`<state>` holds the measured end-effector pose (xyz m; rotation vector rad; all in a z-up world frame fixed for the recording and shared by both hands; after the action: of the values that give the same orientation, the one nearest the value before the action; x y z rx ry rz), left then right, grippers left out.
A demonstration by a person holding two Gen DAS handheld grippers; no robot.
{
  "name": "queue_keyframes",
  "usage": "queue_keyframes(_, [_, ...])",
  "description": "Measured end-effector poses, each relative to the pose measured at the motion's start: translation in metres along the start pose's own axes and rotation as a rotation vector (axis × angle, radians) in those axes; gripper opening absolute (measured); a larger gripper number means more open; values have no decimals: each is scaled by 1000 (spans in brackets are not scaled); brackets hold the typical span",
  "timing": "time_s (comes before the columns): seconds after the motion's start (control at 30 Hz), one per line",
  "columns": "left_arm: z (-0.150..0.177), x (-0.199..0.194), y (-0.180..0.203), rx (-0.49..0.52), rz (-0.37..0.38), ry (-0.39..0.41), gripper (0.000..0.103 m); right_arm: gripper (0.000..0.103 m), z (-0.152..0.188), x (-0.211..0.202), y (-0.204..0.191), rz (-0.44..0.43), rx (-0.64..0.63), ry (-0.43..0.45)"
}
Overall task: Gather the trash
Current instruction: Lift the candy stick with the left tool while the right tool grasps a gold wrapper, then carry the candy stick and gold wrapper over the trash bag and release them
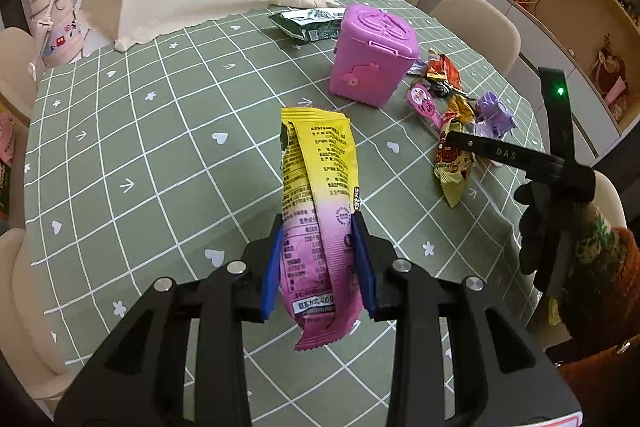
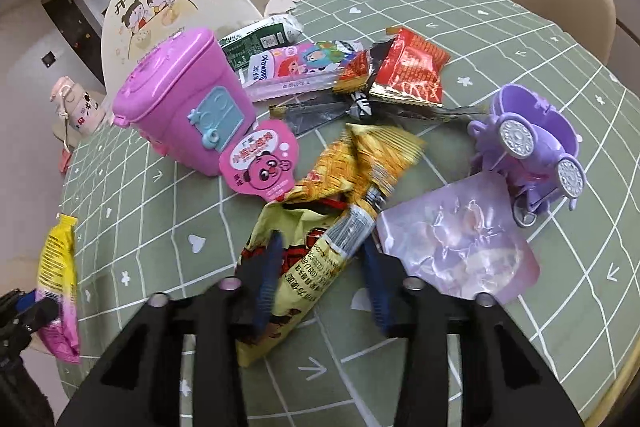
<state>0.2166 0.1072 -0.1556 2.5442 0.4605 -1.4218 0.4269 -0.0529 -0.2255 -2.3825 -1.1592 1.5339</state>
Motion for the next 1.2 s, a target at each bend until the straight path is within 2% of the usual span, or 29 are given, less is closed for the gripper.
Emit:
queue_keyframes(0.17, [-10, 3, 5, 14, 30, 8, 30, 21, 14, -34, -12, 4, -16, 22])
queue_keyframes(0.37, [-30, 11, 24, 34, 79, 17, 30, 21, 25, -94, -7, 12, 26, 91])
queue_keyframes(0.47, [-40, 11, 37, 48, 97, 25, 30, 21, 27, -124, -6, 49, 5, 126])
queue_keyframes(0.77, [-71, -19, 106, 130, 160, 123, 30, 21, 30, -200, 15, 120, -11, 217])
queue_keyframes(0.97, [-78, -42, 150, 182, 202, 176, 30, 21, 32, -243, 31, 144, -14, 279])
queue_keyframes(1.2, [-80, -59, 214, 257, 268, 203, 30, 21, 47, -283, 56, 205, -18, 326])
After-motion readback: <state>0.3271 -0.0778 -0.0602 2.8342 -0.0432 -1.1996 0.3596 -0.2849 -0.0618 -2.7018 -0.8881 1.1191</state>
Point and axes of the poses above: each gripper's, at about its wrist camera, not at the fingertips, and x roughly the way its jaws point, y to its right, z to its underside, the point moved 7 cm from there along x, roughly the way its jaws point, and after that the axes turned 12 degrees about -z, right-handed, at the moved point
